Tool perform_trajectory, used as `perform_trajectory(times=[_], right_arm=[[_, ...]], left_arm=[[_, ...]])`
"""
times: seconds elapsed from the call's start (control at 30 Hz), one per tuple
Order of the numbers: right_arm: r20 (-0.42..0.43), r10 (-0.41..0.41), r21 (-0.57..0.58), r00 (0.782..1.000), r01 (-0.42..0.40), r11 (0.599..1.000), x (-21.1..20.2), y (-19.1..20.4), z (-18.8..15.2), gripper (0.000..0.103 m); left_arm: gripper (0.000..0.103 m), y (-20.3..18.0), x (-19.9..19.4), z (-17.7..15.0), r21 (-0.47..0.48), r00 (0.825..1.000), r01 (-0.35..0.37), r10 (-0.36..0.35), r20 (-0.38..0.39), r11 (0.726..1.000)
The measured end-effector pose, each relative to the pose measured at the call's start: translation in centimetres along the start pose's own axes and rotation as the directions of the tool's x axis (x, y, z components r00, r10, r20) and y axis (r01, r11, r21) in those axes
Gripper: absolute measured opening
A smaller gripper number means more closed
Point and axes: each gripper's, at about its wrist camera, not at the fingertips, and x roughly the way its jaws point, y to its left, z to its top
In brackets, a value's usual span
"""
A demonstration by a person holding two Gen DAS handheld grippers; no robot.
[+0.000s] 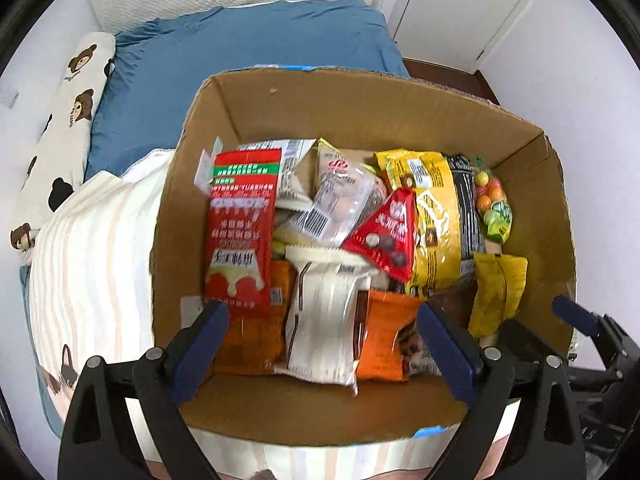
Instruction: Organize snacks
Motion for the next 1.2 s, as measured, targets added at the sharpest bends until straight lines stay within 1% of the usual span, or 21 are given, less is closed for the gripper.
perform_trajectory(times=[0.1,0.23,0.37,0.47,0.6,0.77,0.9,1.03,1.13,1.2], right_arm=[[0.005,0.000,-0.003,1.000,0.000,1.000,-0.2,0.3,-0.5,0.099],[0.032,-0.005,-0.014,0.999,0.005,1.000,-1.4,0.6,-1.3,0.099],[0.087,-0.009,-0.030,0.996,0.012,0.999,-3.7,1.0,-2.5,0.099],[0.138,-0.008,-0.041,0.990,0.014,0.999,-5.8,1.2,-3.8,0.099],[0.193,-0.013,-0.055,0.981,0.024,0.998,-8.4,1.5,-5.9,0.099],[0.253,-0.006,-0.075,0.968,0.026,0.997,-12.0,2.1,-9.1,0.100],[0.288,0.019,-0.080,0.958,0.004,0.997,-14.9,2.5,-12.0,0.100],[0.339,0.032,-0.090,0.940,-0.002,0.996,-18.1,3.0,-15.4,0.101],[0.377,0.035,-0.095,0.925,0.001,0.996,-20.4,3.4,-17.7,0.101],[0.405,0.037,-0.105,0.914,0.006,0.994,-22.0,3.7,-19.1,0.101]], left_arm=[[0.096,0.1,-0.6,-0.8,-0.002,1.000,-0.006,0.006,0.016,1.000],[0.096,0.4,-2.1,-1.8,-0.009,0.999,-0.001,0.001,0.047,1.000],[0.096,0.1,-4.4,-3.0,-0.003,0.993,-0.014,0.015,0.115,1.000],[0.096,-0.1,-6.8,-4.6,0.003,0.981,-0.035,0.034,0.189,0.999],[0.096,-0.2,-9.2,-6.9,0.008,0.965,-0.060,0.056,0.257,0.998],[0.096,0.0,-11.7,-10.7,-0.004,0.951,-0.053,0.052,0.304,0.999],[0.096,-0.2,-14.0,-14.0,-0.007,0.940,-0.045,0.044,0.338,0.999],[0.096,-0.7,-16.6,-17.5,0.001,0.926,-0.051,0.047,0.374,0.999],[0.096,-1.2,-18.8,-20.2,0.005,0.909,-0.065,0.057,0.412,0.998],[0.096,-1.5,-19.8,-21.3,0.011,0.900,-0.071,0.060,0.431,0.997]])
